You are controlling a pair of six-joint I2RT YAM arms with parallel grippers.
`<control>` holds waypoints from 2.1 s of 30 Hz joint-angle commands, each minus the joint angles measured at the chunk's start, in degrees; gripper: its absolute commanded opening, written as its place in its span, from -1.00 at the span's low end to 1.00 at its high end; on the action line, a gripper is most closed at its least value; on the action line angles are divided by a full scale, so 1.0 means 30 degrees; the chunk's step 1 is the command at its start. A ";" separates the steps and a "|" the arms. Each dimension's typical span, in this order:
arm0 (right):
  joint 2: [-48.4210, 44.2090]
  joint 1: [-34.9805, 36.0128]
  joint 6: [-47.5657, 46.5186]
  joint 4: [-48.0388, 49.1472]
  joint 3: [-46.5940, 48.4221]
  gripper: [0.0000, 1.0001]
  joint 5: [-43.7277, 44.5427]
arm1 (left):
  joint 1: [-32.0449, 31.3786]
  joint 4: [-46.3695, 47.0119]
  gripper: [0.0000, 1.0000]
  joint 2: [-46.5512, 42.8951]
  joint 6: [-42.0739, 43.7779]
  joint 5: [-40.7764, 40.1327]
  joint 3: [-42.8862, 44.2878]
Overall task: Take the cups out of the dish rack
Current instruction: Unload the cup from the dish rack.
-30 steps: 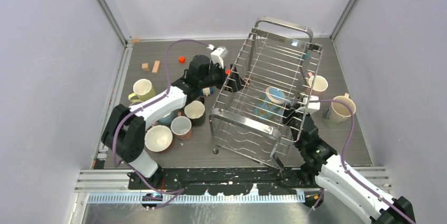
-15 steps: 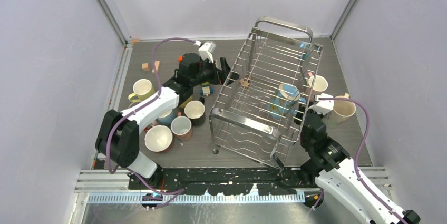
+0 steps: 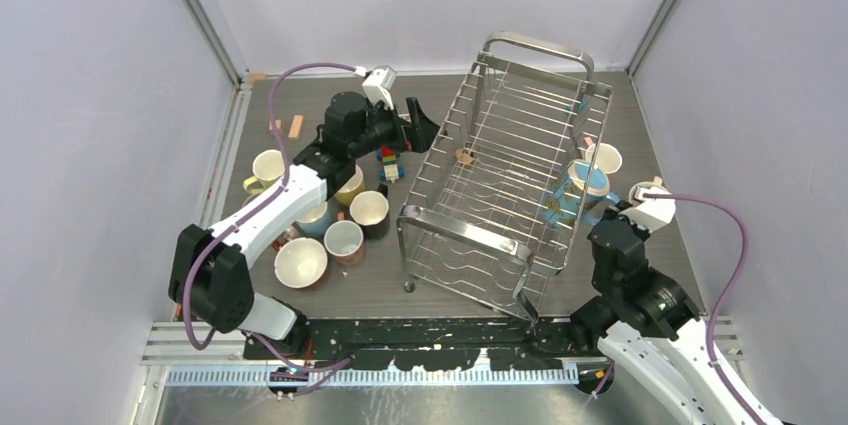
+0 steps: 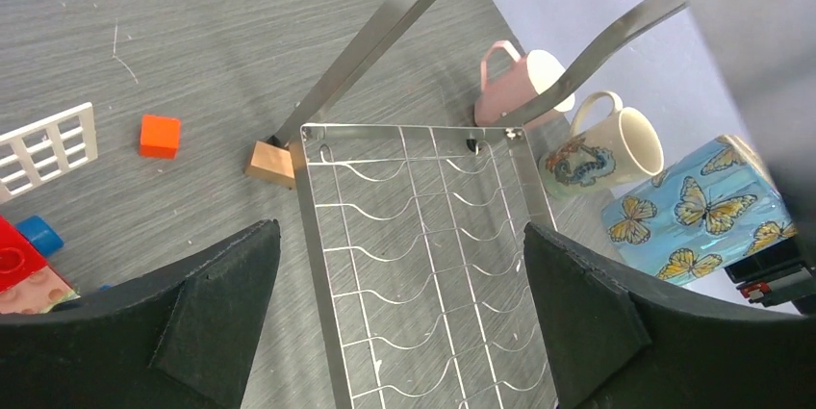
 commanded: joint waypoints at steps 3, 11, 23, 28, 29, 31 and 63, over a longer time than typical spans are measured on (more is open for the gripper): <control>-0.0447 0.0041 0.3026 -0.1809 0.2790 -0.98 0.2673 | 0.0113 -0.0828 0.98 -0.1170 -0.0048 -0.0079 0.1813; -0.0223 0.0042 0.5444 -0.5740 0.5544 -0.98 0.4776 | 0.0113 -0.1792 0.99 -0.1481 0.0027 0.0614 0.3301; 0.0570 0.0053 0.4402 -0.7046 1.0351 -0.98 0.5471 | 0.0113 -0.2909 0.99 -0.1558 0.0126 0.1197 0.5616; 0.1121 0.0047 0.3952 -0.7190 1.1909 -0.98 0.5404 | 0.0113 -0.3208 0.99 -0.1449 0.0131 0.1392 0.6479; 0.1228 0.0043 0.3826 -0.7216 1.2251 -0.98 0.5403 | 0.0113 -0.3288 1.00 -0.1411 0.0157 0.1480 0.6685; 0.1477 0.0055 0.3489 -0.7259 1.3059 -0.98 0.5431 | 0.0113 -0.3373 0.99 -0.1326 0.0223 0.1628 0.7015; 1.3404 0.0028 0.6896 -0.1161 2.4216 -0.98 -0.9315 | -0.2055 0.4227 0.86 -0.1631 0.6891 0.2869 0.7550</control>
